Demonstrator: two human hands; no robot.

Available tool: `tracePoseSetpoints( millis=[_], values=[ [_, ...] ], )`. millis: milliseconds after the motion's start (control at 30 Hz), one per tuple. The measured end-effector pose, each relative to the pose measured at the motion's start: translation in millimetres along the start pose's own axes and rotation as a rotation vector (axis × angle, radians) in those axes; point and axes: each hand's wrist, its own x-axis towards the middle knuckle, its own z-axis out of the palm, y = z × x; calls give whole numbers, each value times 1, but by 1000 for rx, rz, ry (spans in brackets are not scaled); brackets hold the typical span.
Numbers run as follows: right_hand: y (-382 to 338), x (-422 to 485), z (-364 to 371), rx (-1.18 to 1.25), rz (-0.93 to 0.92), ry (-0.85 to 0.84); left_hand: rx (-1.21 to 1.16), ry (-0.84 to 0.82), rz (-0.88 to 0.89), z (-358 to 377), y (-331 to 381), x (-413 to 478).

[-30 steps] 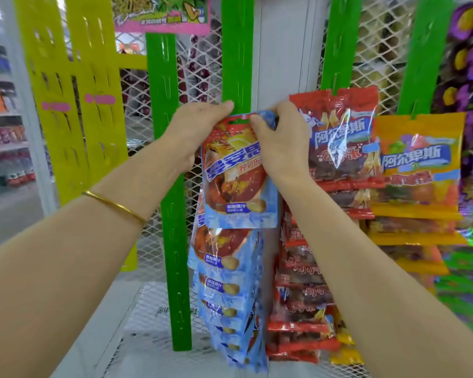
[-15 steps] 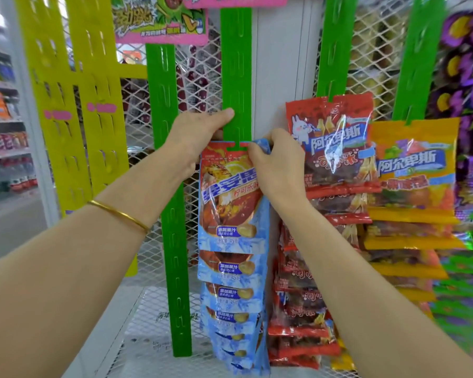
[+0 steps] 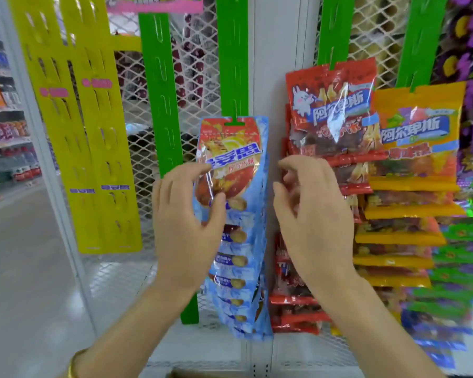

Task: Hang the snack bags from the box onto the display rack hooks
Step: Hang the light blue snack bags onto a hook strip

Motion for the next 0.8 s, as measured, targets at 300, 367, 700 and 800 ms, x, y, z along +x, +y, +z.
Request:
tracePoseSetpoints(
  millis=[300,367,700,800],
  values=[
    [113,-283,25,33,627,-1225,31,-956,-287,4,-37,-250],
    [134,-332,22,-47,726,-1441,69,-1118,-406,8,-49,-267],
    [138,-461,27,-81,1349,-1427,34,-1136,-689,29,-71,-283],
    [136,-485,36,-40,1604,-1202,32,-1133,-735,30,-73,-288]
  ],
)
